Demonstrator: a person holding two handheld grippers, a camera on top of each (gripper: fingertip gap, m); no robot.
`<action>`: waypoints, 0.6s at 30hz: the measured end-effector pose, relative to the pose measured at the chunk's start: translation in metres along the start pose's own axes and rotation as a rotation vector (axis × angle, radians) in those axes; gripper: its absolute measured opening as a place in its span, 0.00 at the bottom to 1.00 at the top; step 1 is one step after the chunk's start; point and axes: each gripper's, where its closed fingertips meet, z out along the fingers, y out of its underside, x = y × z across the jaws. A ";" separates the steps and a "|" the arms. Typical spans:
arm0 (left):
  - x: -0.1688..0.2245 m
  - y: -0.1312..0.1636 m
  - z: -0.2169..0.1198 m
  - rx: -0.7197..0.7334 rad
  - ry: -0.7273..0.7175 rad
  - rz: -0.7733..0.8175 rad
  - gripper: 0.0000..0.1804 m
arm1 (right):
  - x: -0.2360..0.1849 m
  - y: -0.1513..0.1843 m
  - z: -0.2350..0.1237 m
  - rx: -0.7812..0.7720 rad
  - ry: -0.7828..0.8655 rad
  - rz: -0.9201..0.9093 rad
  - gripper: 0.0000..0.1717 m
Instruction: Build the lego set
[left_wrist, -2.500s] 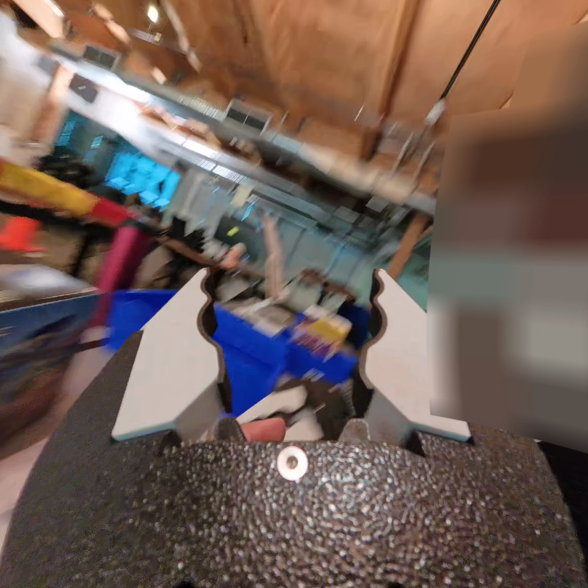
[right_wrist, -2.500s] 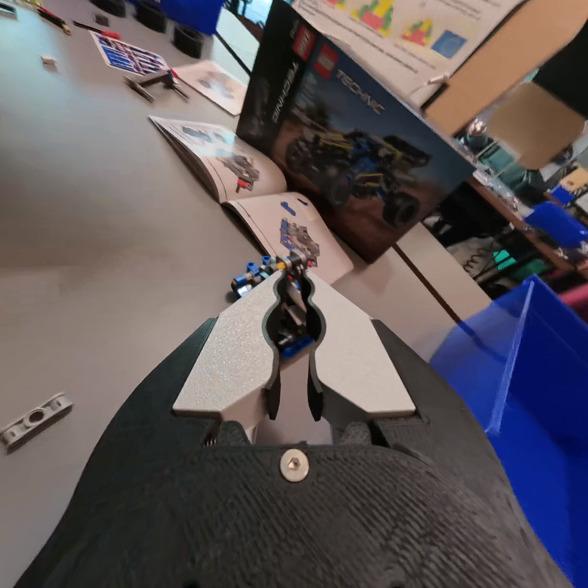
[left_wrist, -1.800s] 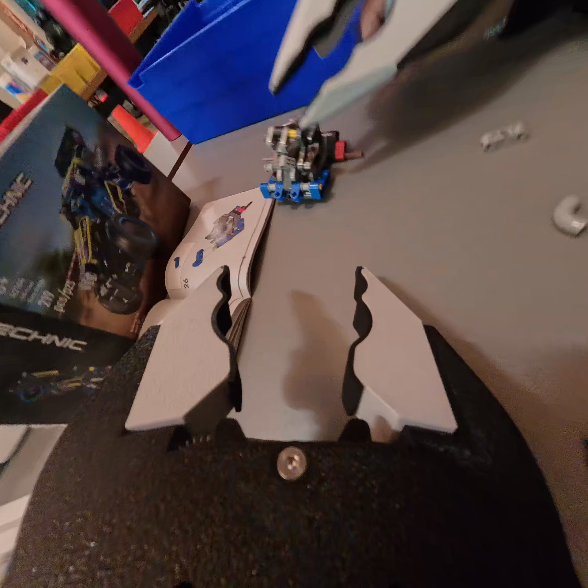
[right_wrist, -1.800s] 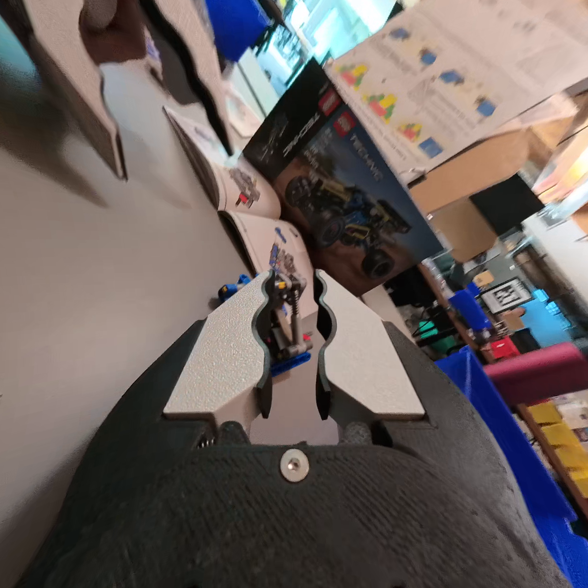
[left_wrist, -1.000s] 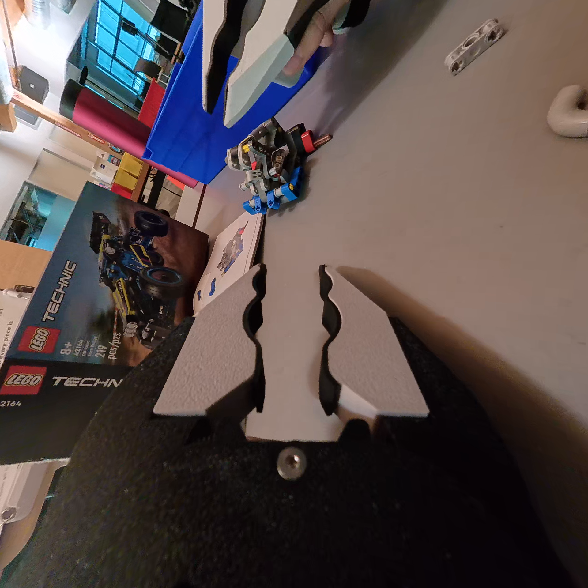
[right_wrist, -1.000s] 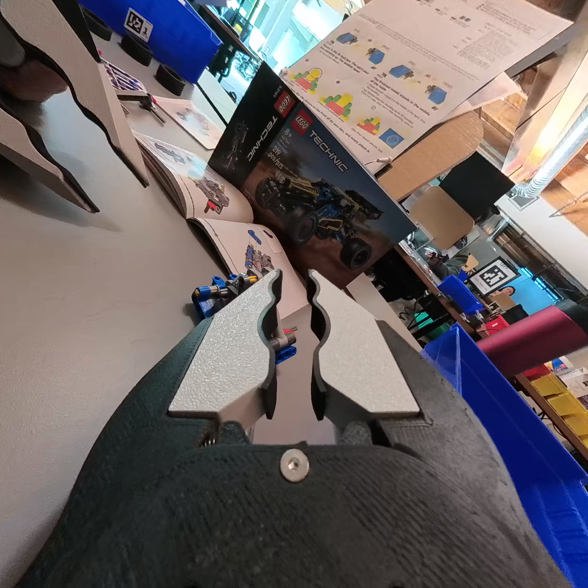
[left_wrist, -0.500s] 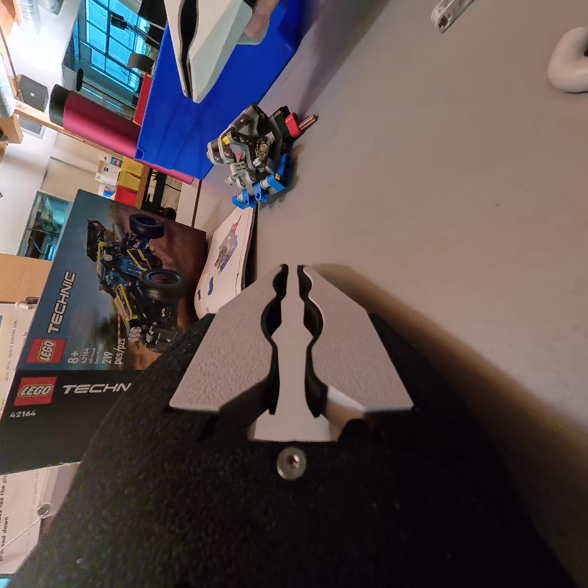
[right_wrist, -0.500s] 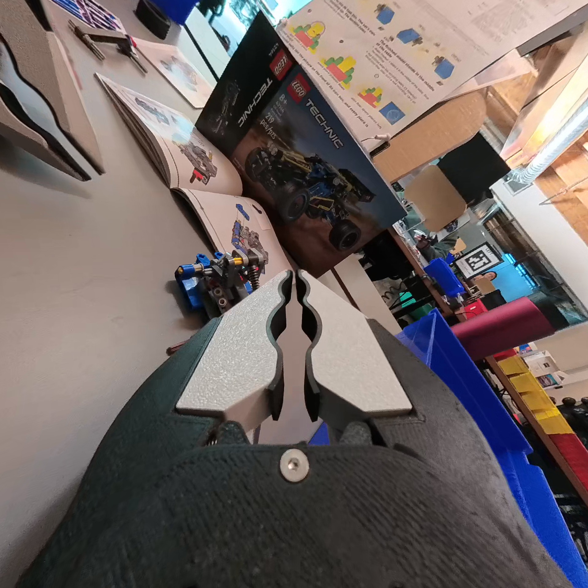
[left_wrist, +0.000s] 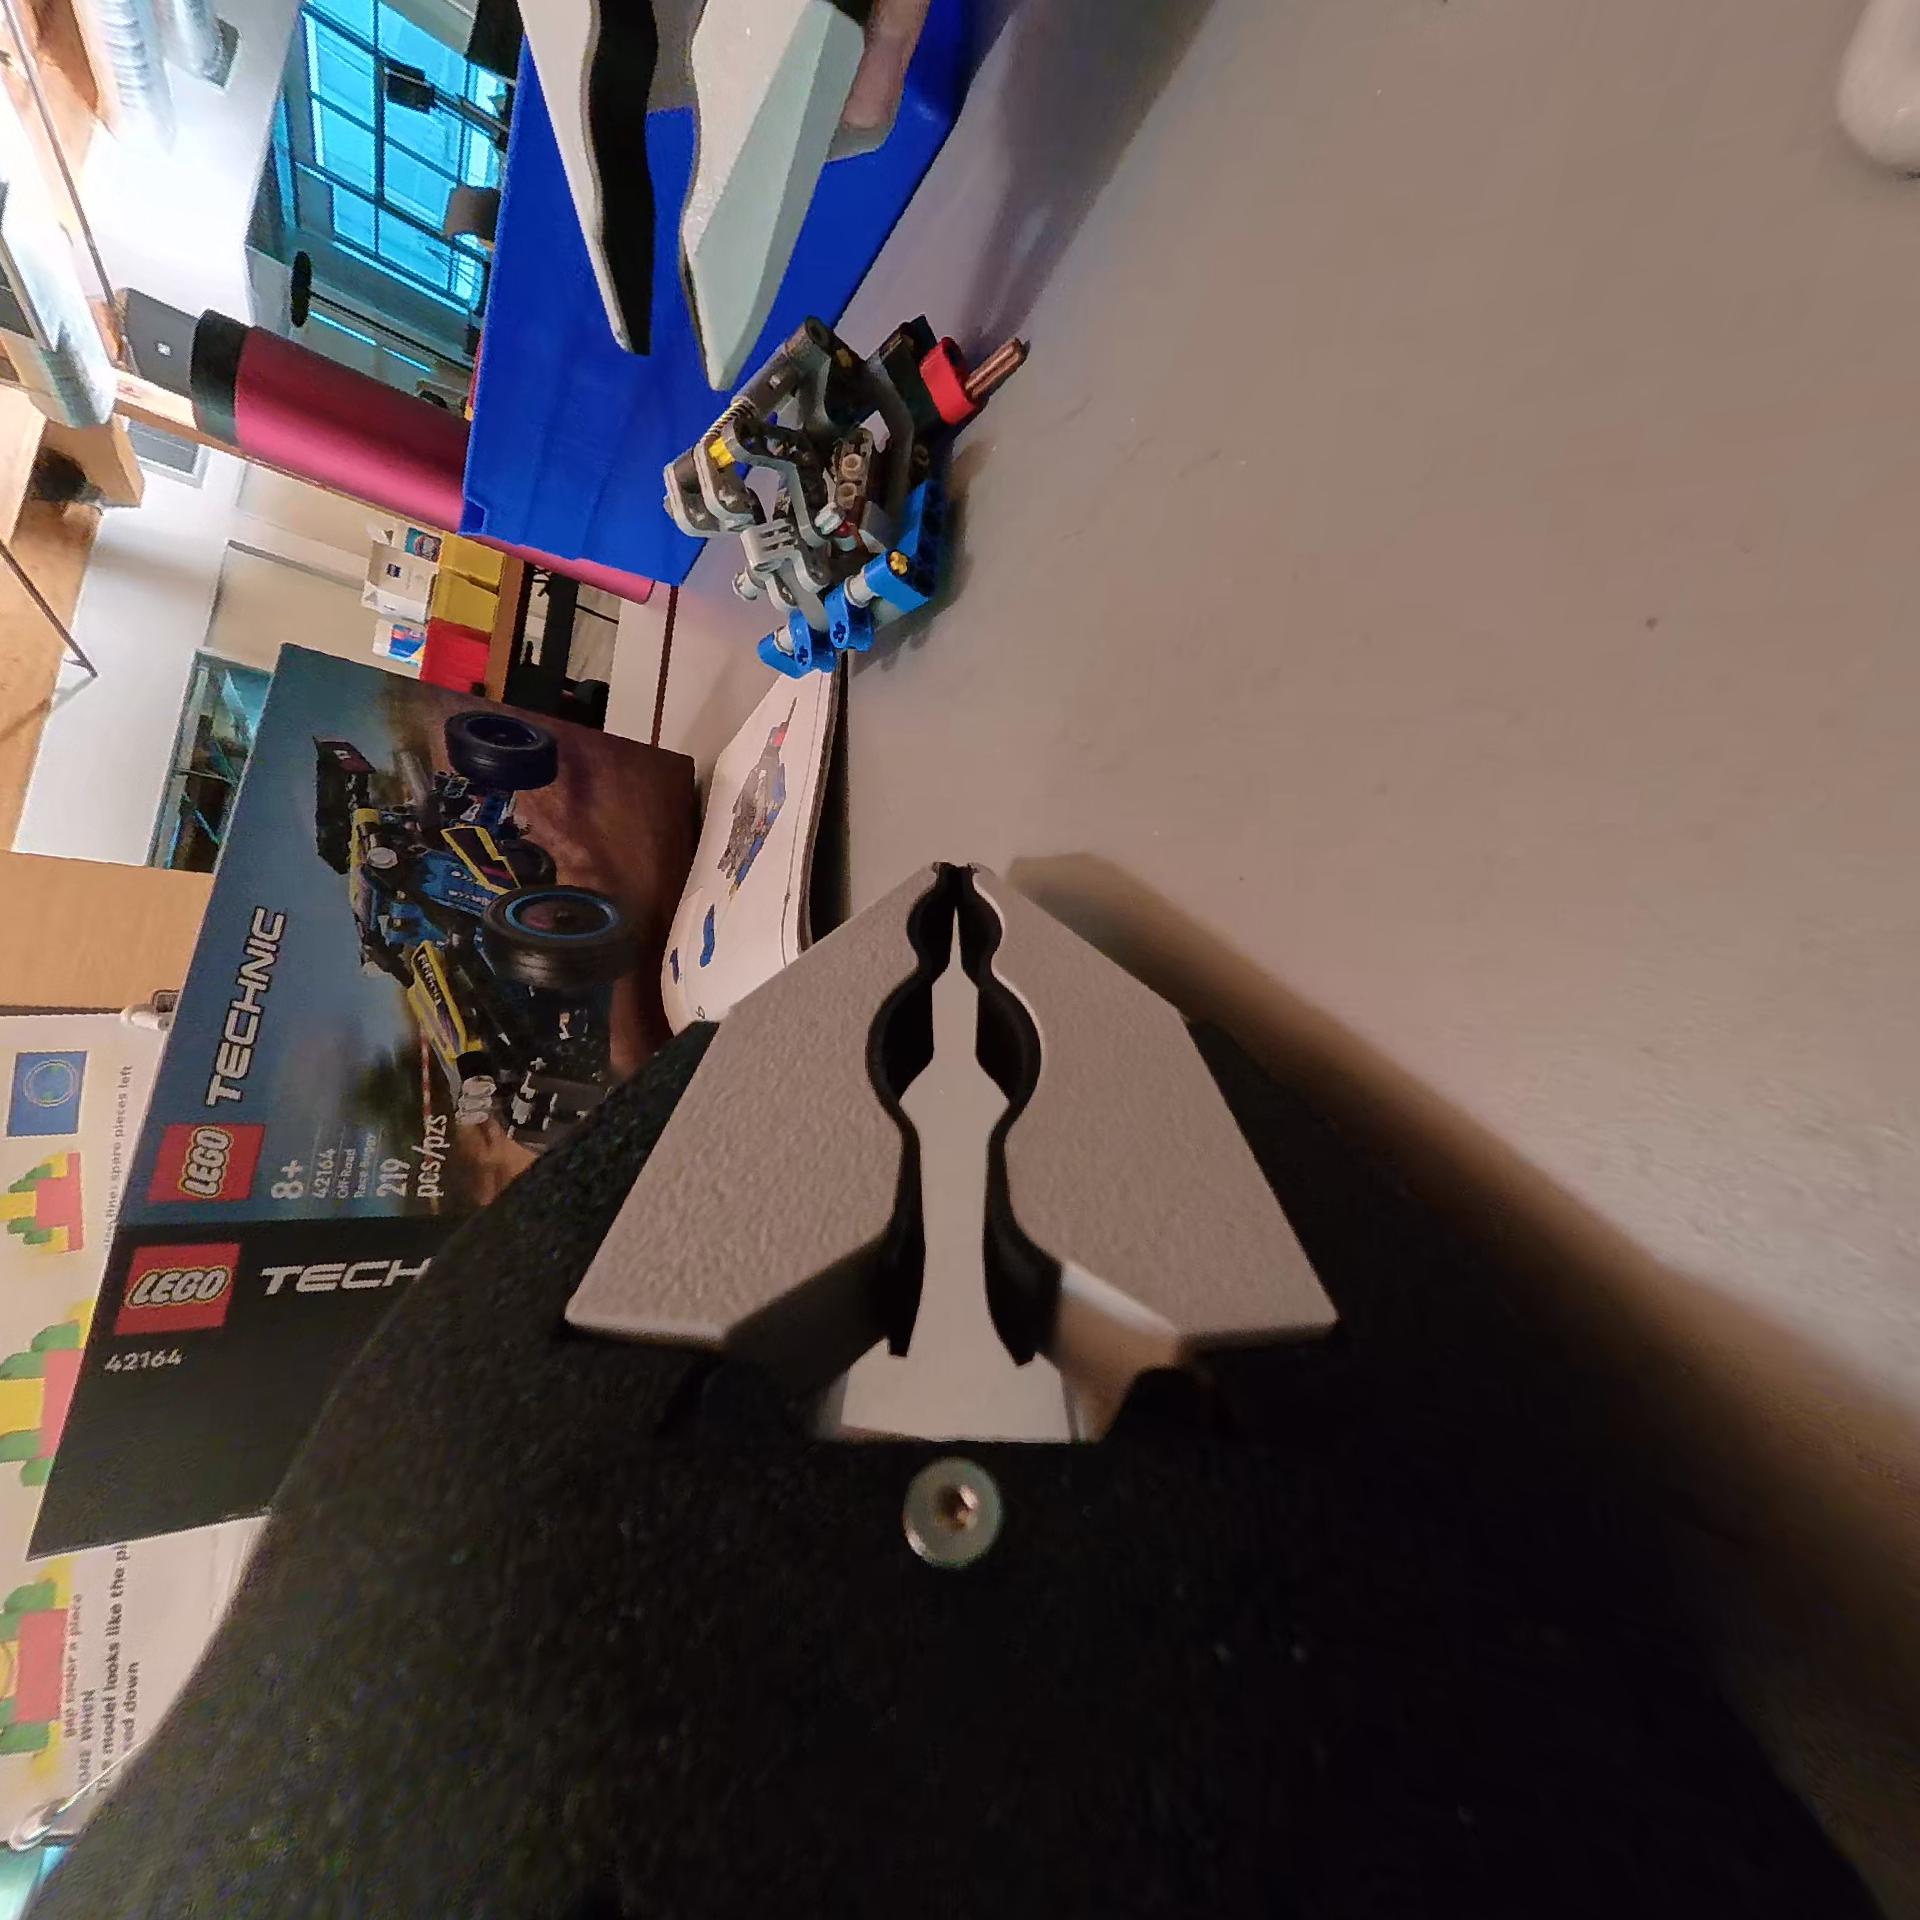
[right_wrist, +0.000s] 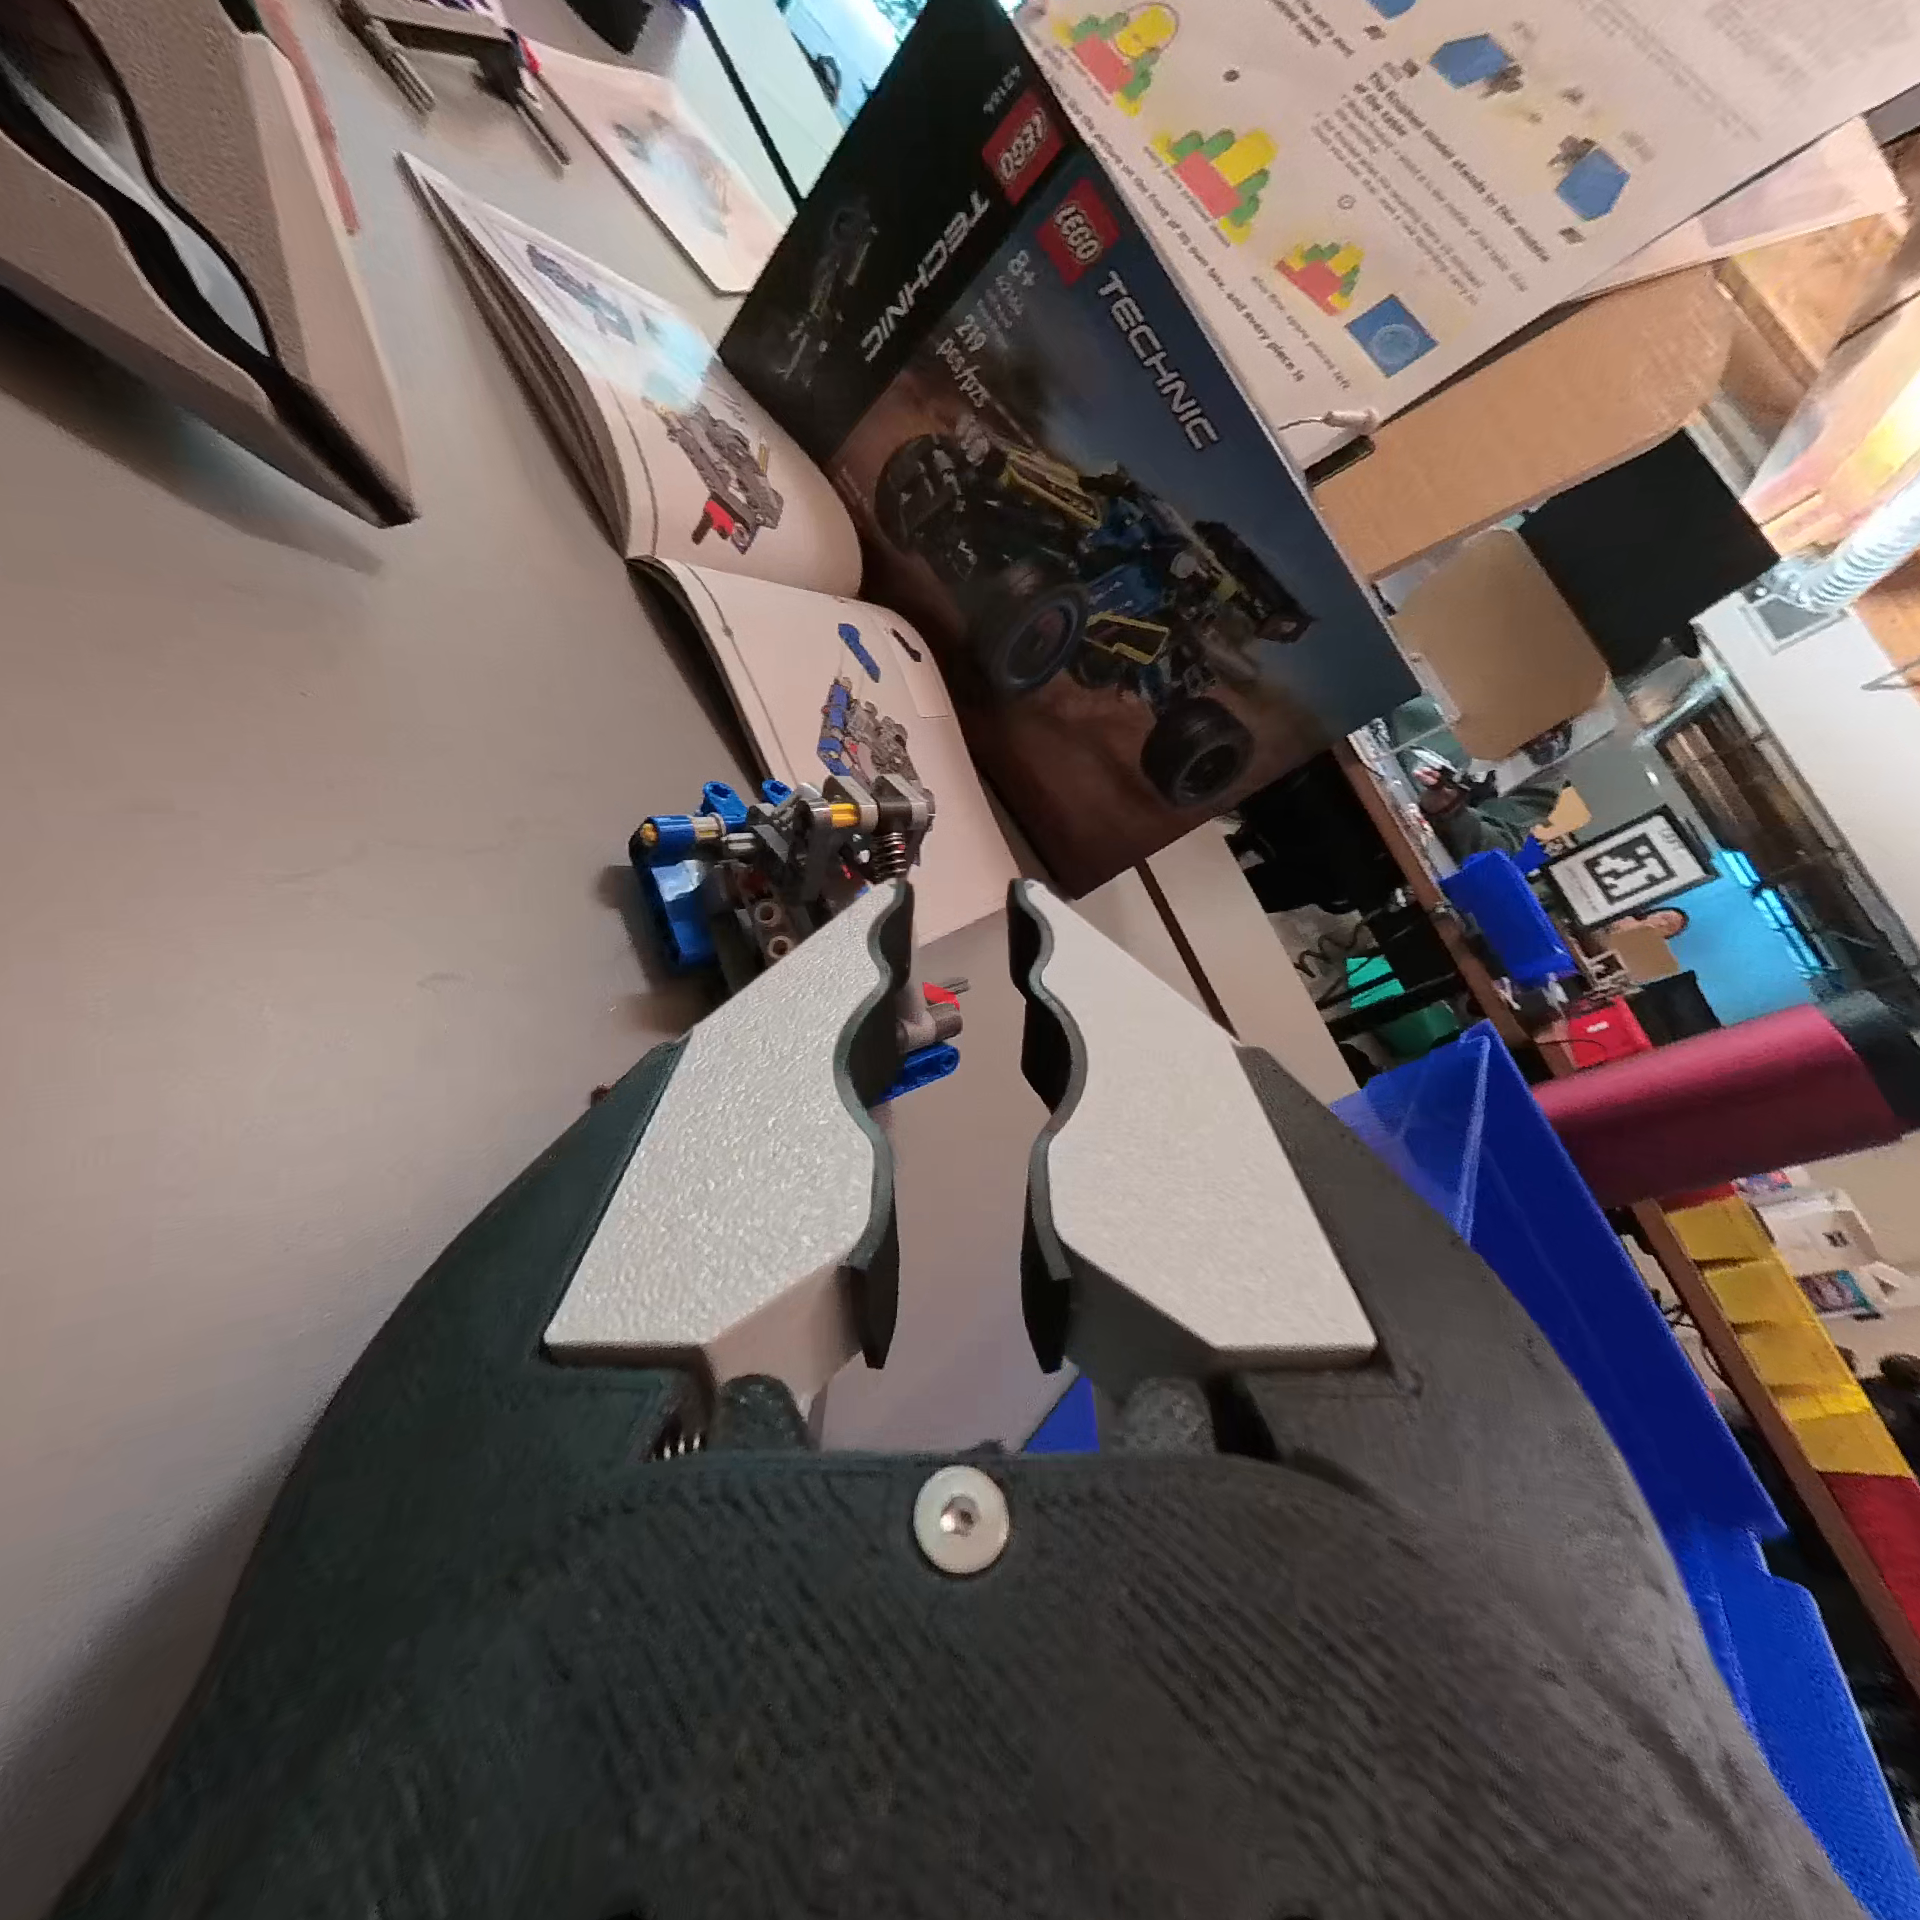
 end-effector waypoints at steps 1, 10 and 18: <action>0.000 0.000 0.000 -0.001 -0.002 0.004 0.00 | -0.002 0.000 0.000 -0.003 -0.015 0.000 0.09; -0.001 0.000 0.001 -0.005 -0.016 0.024 0.00 | -0.011 0.007 0.002 -0.030 -0.067 -0.009 0.09; -0.001 0.000 0.001 -0.005 -0.020 0.030 0.00 | -0.016 0.005 0.005 -0.013 -0.096 0.018 0.07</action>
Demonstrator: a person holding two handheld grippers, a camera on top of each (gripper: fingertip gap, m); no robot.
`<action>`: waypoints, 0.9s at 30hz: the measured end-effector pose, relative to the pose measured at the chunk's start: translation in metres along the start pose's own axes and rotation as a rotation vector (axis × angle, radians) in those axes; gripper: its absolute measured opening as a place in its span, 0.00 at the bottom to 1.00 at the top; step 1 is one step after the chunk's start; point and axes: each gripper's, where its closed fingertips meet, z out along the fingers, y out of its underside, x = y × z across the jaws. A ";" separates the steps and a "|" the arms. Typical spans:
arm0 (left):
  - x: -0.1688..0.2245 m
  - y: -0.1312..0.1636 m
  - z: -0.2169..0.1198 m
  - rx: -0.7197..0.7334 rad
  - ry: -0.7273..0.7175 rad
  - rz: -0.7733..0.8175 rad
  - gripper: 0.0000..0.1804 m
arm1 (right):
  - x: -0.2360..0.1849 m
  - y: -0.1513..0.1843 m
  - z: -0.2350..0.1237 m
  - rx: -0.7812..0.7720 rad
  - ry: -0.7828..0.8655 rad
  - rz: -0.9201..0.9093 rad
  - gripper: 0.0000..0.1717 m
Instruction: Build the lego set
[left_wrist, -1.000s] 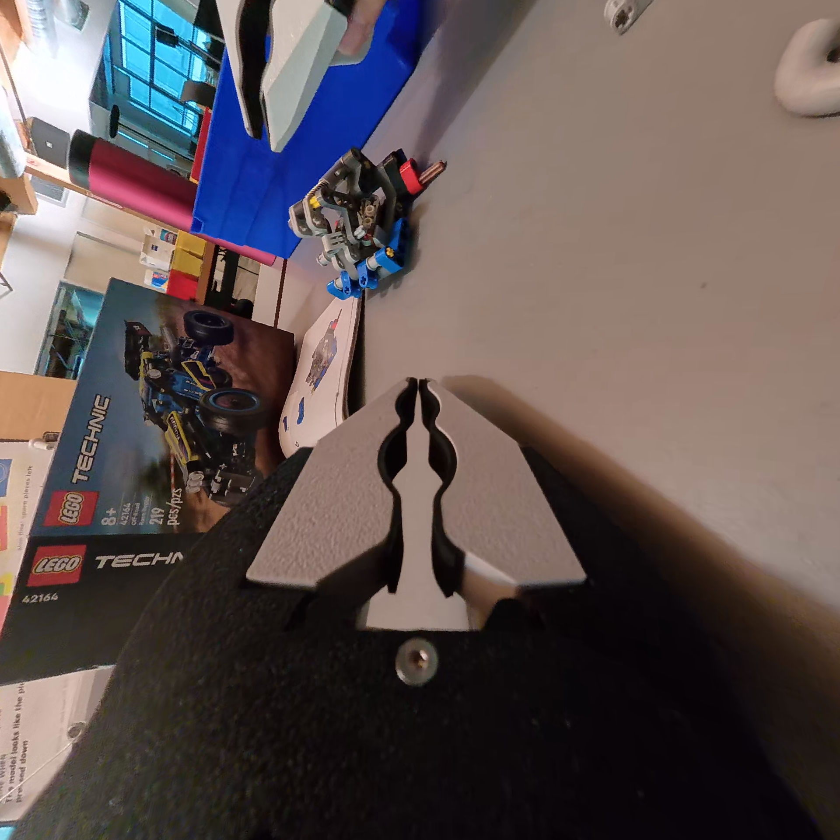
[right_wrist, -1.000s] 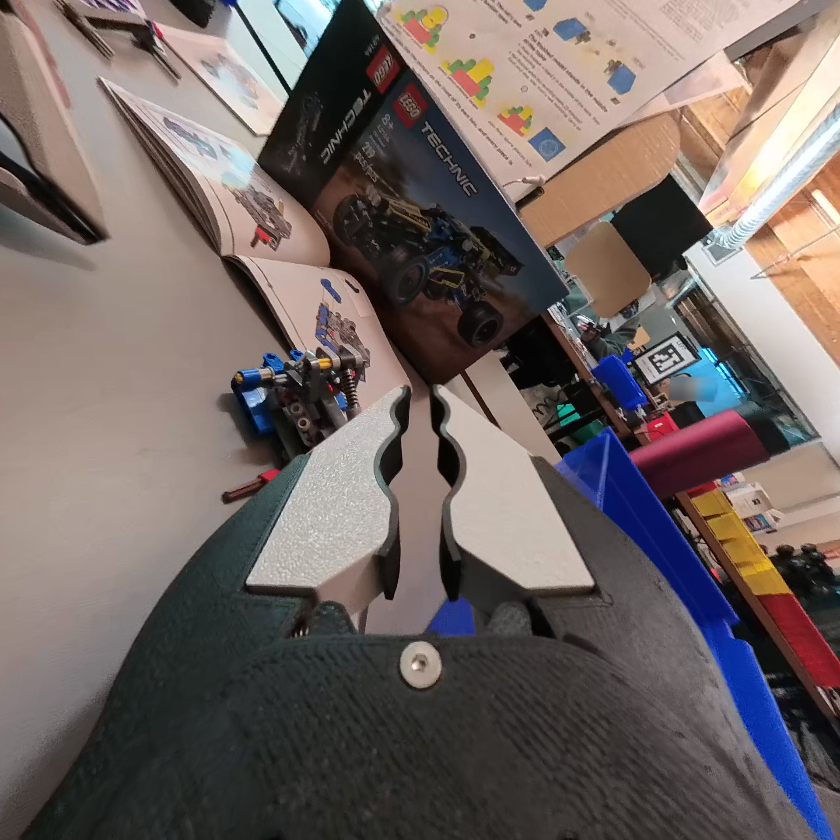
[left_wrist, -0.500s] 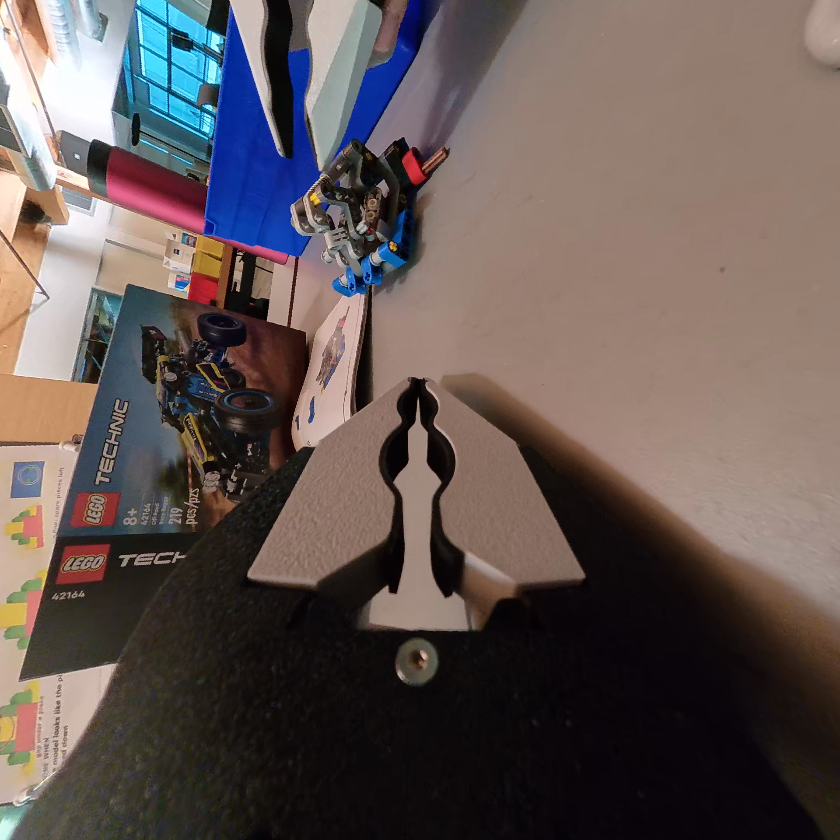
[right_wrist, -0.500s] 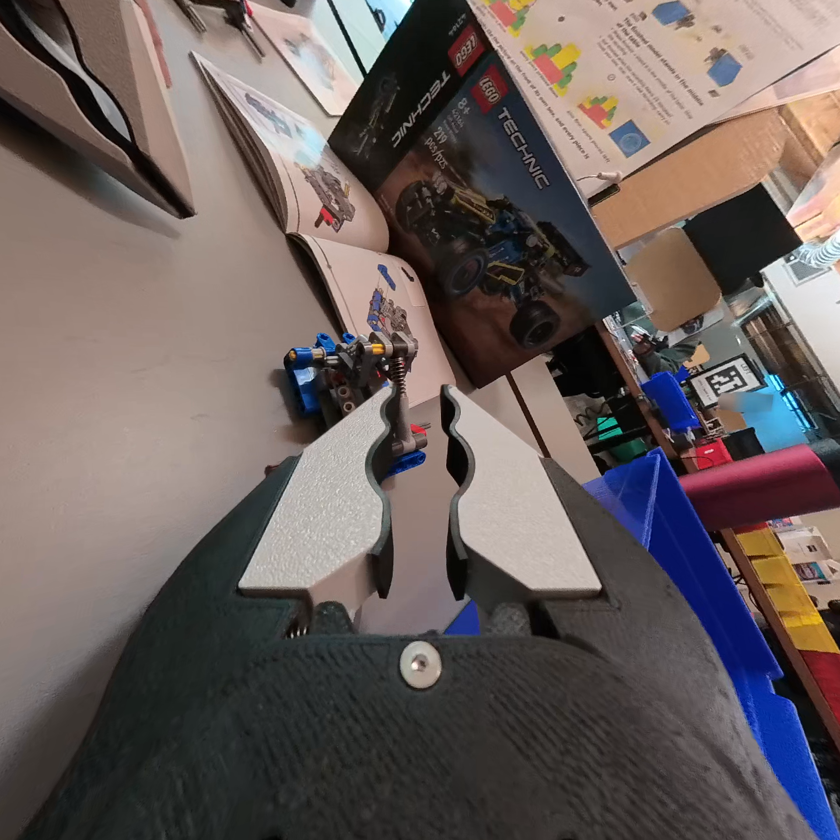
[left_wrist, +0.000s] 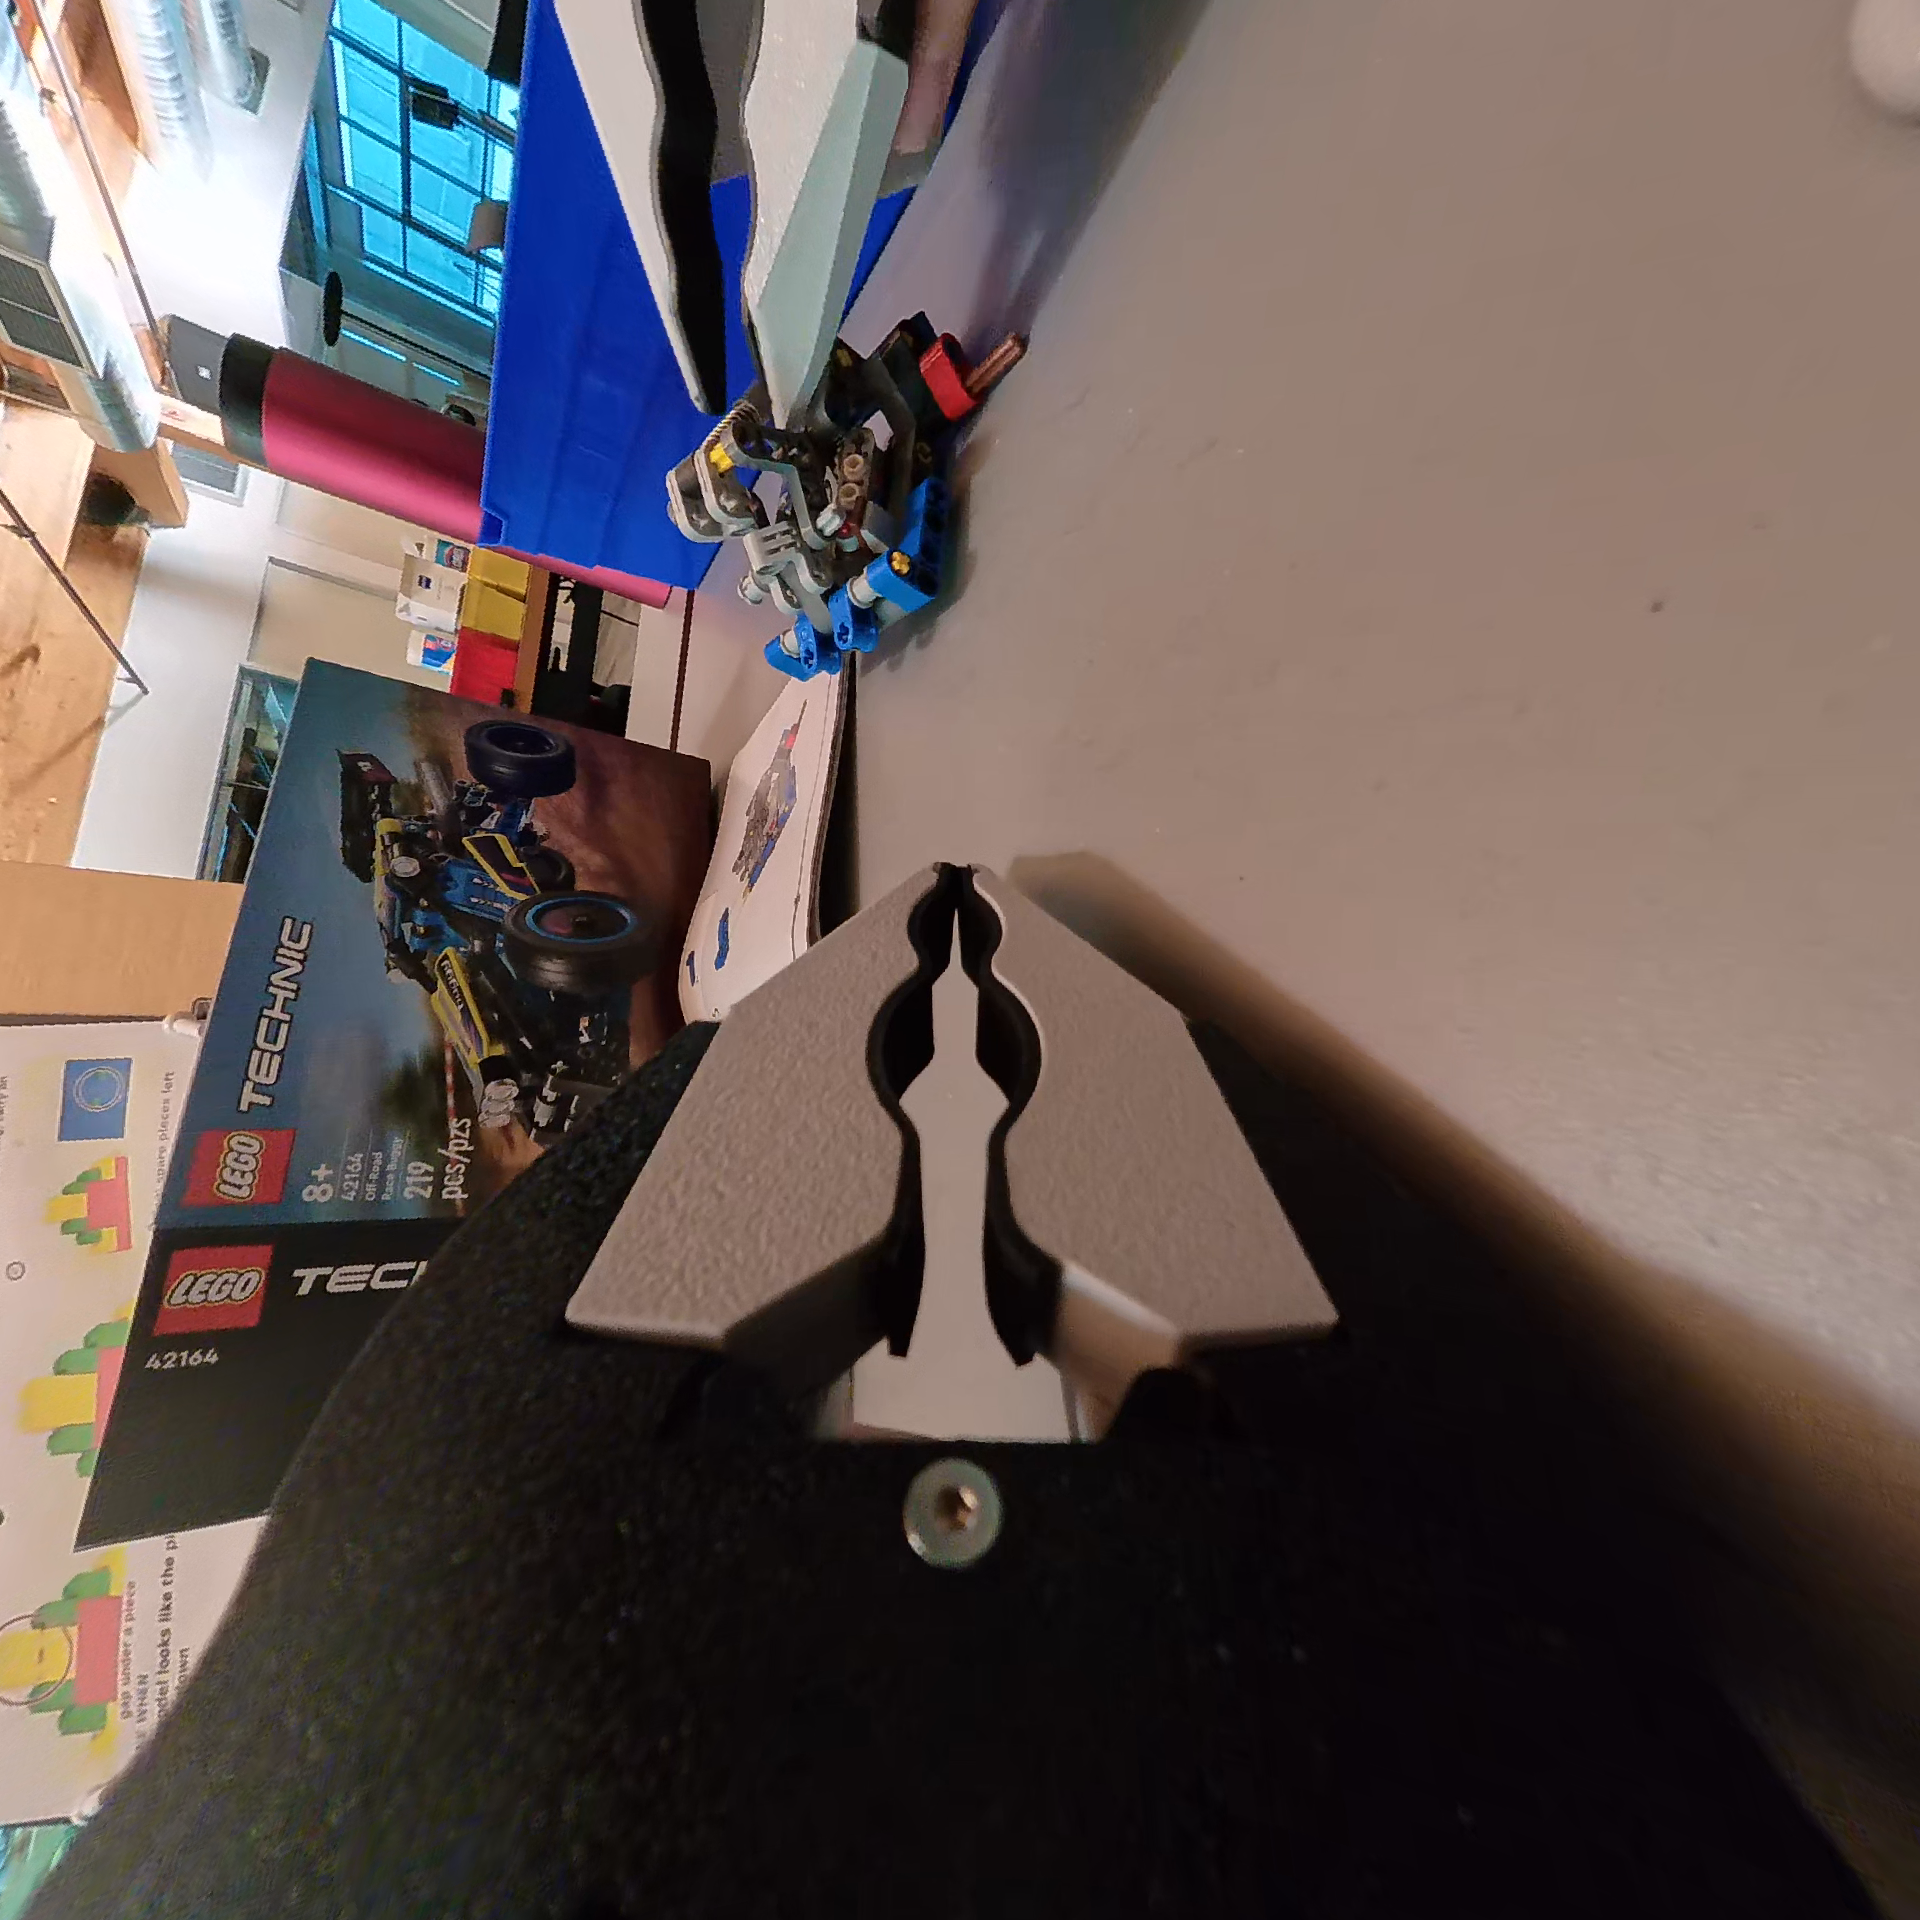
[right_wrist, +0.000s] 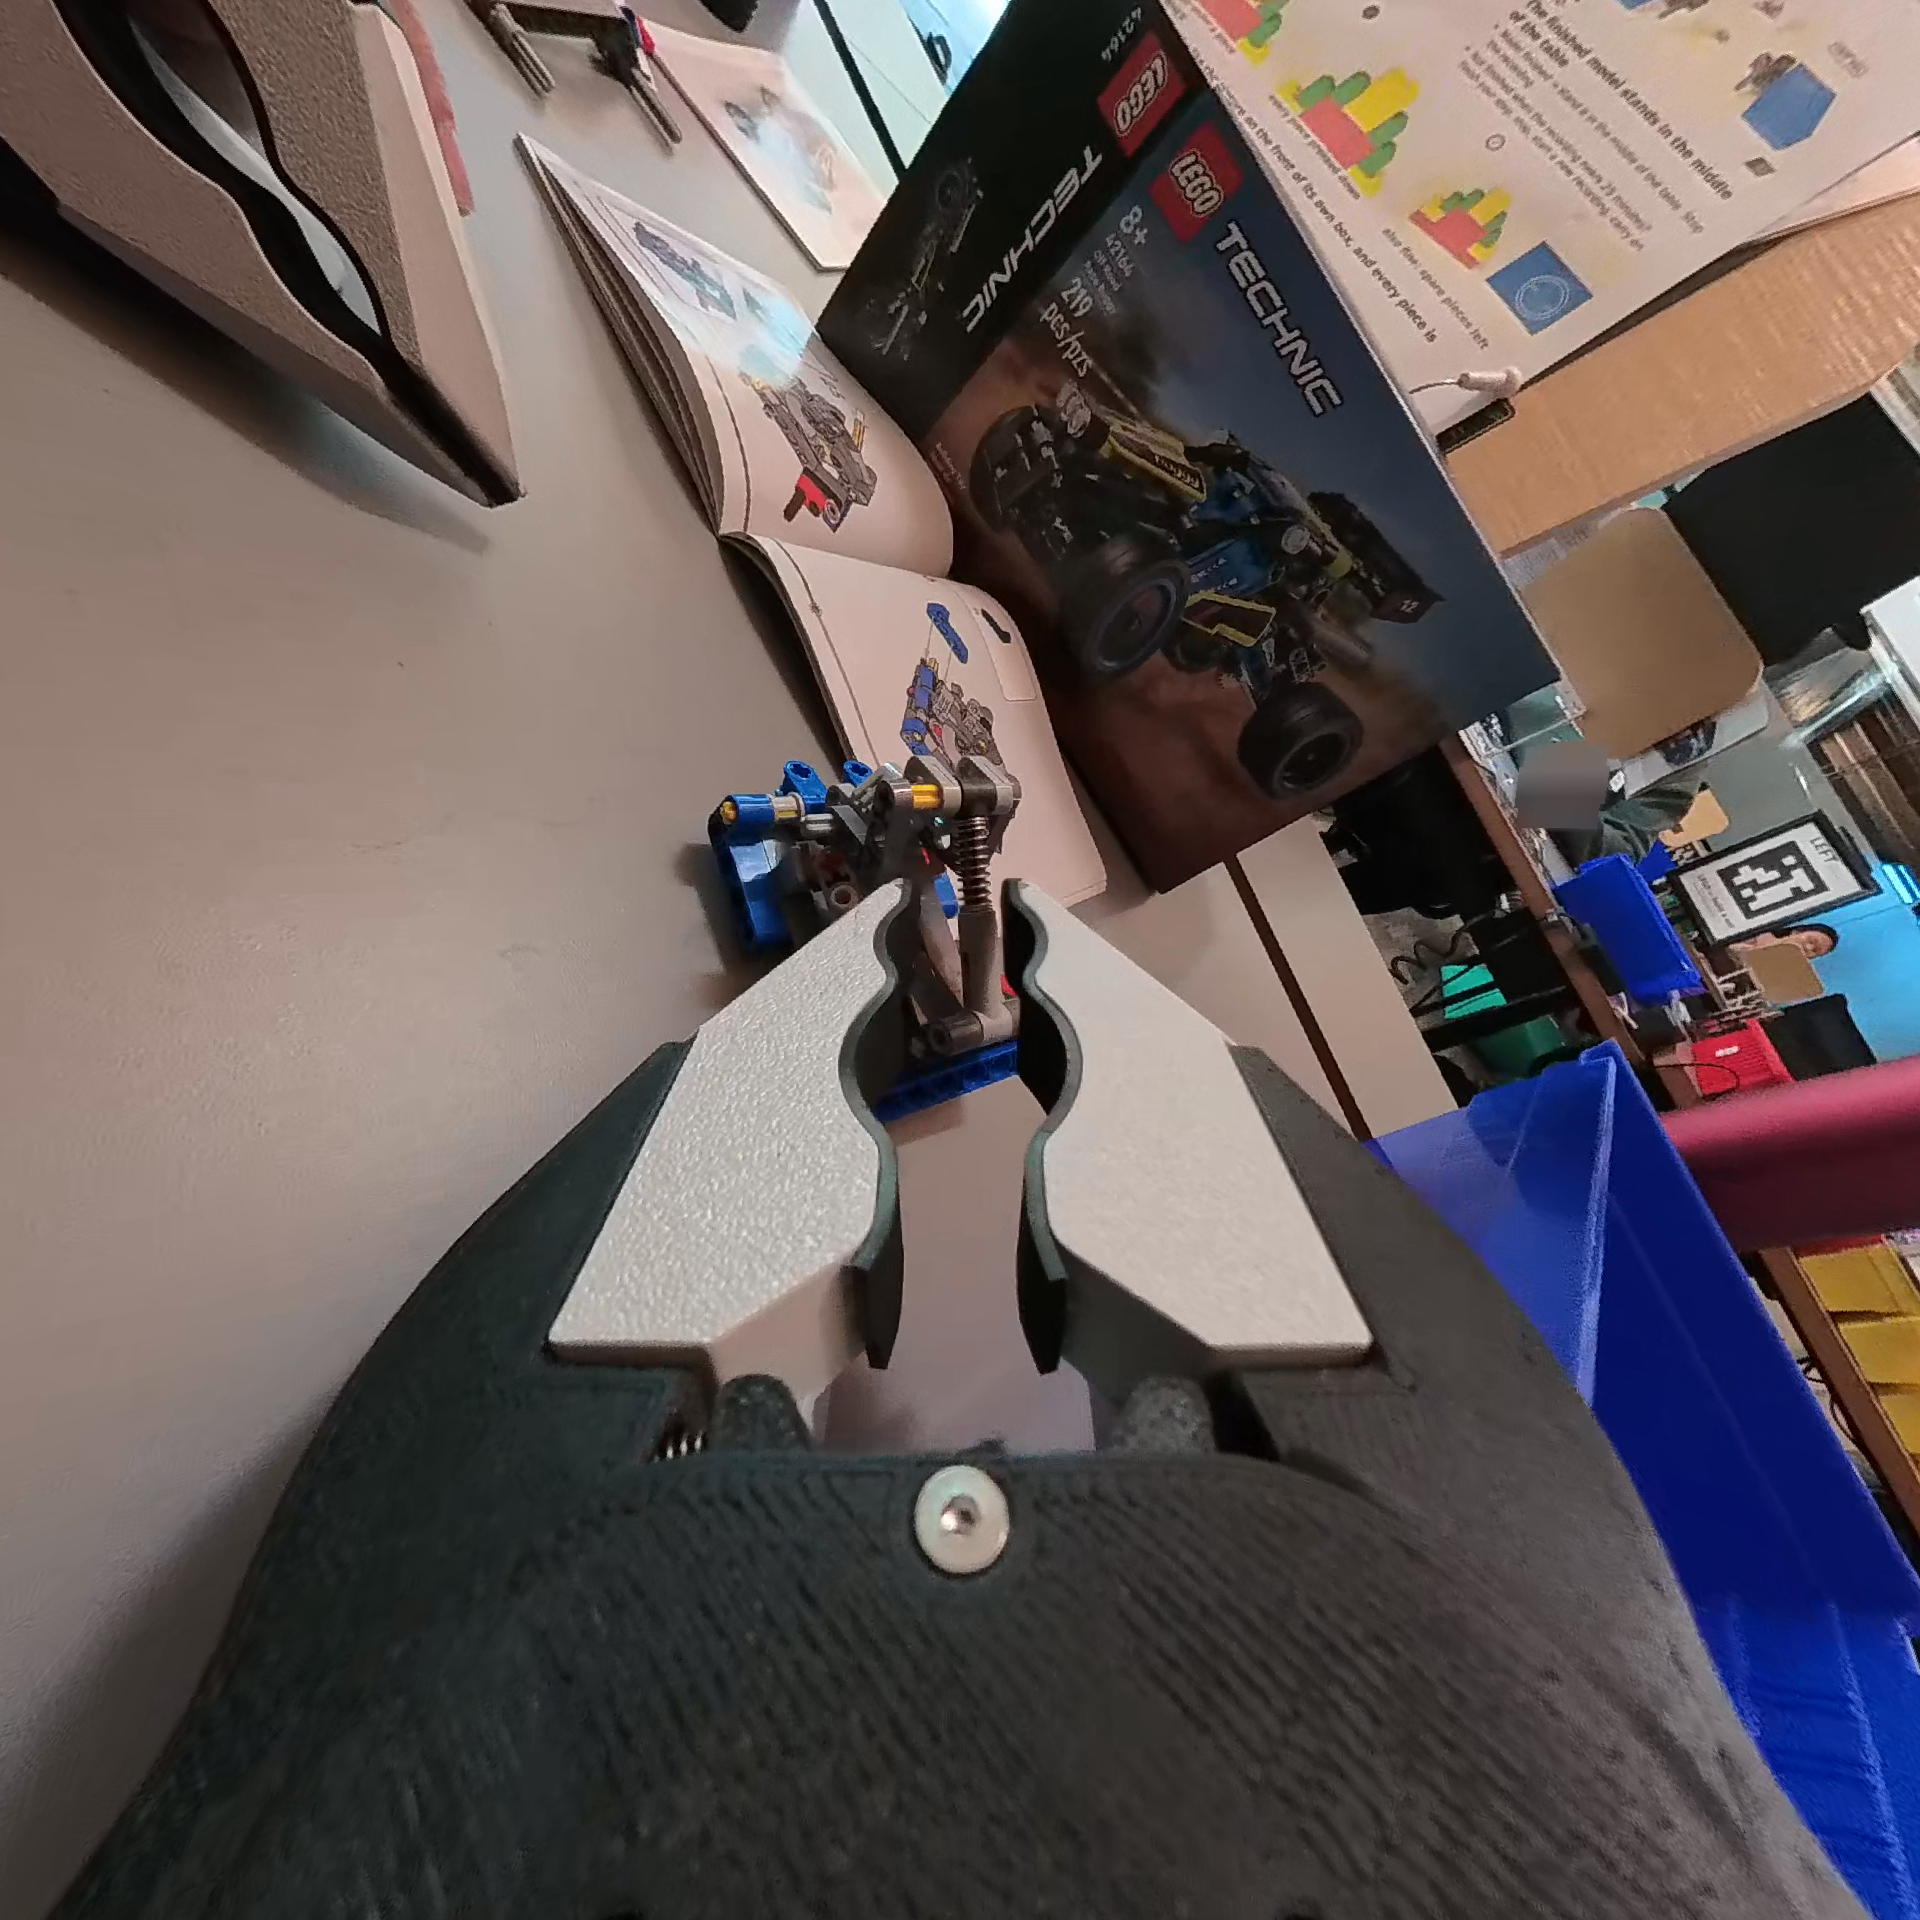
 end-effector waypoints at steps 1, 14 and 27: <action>0.000 0.000 0.000 -0.001 -0.001 0.000 0.00 | 0.000 0.000 0.001 0.001 -0.001 0.003 0.07; -0.001 0.000 0.000 -0.001 -0.008 0.010 0.00 | 0.001 0.004 0.003 -0.010 0.005 0.024 0.08; 0.000 0.000 0.000 -0.002 -0.011 0.016 0.00 | 0.002 0.005 0.001 -0.007 -0.025 0.087 0.02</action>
